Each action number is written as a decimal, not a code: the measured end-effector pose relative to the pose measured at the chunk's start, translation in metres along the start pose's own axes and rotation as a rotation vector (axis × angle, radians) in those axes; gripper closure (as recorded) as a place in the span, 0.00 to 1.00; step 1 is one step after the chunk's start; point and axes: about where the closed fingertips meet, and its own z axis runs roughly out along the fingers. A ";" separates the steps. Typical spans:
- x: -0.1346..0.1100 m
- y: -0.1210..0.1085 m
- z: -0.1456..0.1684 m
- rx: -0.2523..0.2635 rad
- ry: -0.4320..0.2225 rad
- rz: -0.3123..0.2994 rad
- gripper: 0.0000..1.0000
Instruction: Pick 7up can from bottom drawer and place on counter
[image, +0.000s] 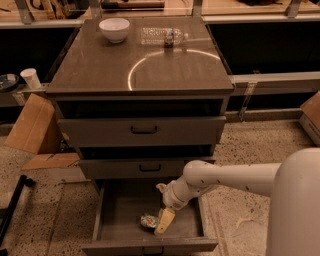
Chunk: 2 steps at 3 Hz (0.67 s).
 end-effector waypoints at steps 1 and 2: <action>-0.001 -0.008 0.029 -0.033 -0.048 0.020 0.00; 0.016 -0.019 0.080 -0.052 -0.123 0.037 0.00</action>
Offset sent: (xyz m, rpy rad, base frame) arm 0.0137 0.0383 -0.0881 0.1613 0.0769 -0.0272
